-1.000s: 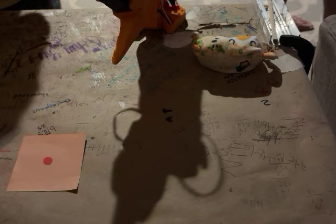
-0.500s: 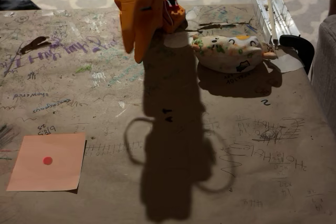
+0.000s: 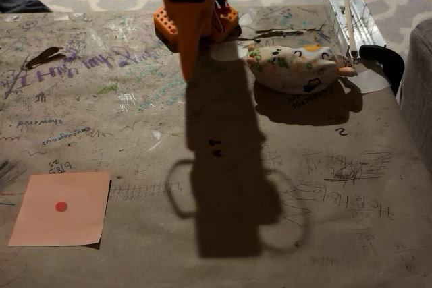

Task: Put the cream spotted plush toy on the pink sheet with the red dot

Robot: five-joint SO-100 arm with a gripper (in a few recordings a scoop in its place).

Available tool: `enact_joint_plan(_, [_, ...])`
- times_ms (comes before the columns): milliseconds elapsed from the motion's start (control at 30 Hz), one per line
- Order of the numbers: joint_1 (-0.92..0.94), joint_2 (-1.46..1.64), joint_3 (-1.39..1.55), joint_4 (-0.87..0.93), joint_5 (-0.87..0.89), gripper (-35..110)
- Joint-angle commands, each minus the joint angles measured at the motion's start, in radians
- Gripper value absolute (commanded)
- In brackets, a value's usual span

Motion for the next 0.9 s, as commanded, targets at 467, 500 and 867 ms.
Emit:
enact_joint_plan(467, [-0.33,-0.881,-0.476,0.293,-0.721,40])
enact_joint_plan(500, [-0.347,-0.917,-0.485,0.287,-0.744,41])
enact_joint_plan(867, [-0.577,-1.112,-0.558,0.275,-0.772,41])
